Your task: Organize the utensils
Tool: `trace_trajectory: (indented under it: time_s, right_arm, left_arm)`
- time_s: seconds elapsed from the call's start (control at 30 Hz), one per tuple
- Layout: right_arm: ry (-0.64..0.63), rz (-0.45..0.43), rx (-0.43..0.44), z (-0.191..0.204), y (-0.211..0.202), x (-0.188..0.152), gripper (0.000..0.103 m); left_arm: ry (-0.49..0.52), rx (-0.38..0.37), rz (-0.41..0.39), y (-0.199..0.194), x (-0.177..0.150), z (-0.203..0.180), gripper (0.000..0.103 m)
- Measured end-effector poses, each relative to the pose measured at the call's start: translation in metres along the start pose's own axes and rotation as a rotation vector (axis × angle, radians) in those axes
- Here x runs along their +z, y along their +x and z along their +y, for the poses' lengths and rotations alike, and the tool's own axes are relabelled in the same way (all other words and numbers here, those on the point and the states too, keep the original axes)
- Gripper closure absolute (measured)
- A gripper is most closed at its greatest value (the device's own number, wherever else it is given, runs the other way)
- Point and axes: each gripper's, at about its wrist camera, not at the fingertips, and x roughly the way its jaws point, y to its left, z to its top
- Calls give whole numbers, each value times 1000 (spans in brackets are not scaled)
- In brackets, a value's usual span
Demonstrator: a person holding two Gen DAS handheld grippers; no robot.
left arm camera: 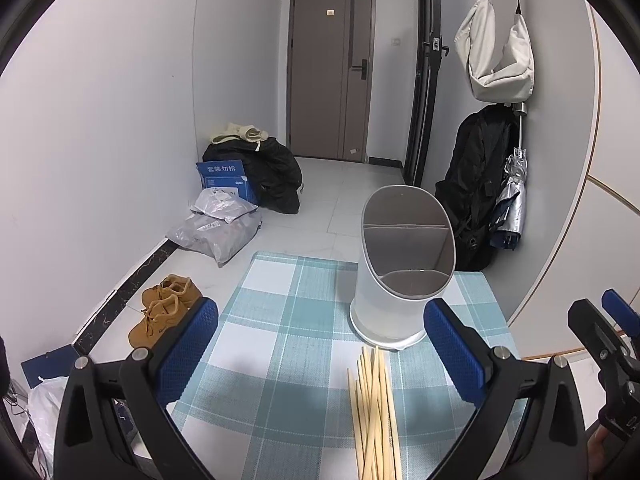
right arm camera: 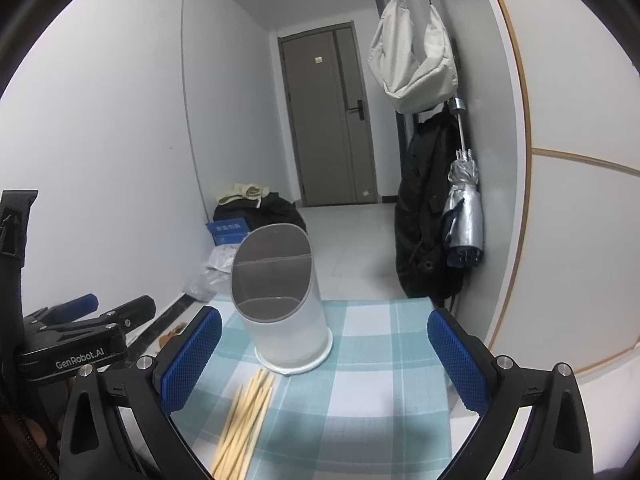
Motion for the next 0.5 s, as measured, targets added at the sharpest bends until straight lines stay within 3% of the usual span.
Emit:
trace_trajectory:
  time_s: [0.5]
  right_arm:
    - [-9, -9, 1, 4, -1, 0, 0]
  left_arm:
    - [13, -7, 4, 0, -2, -1, 3]
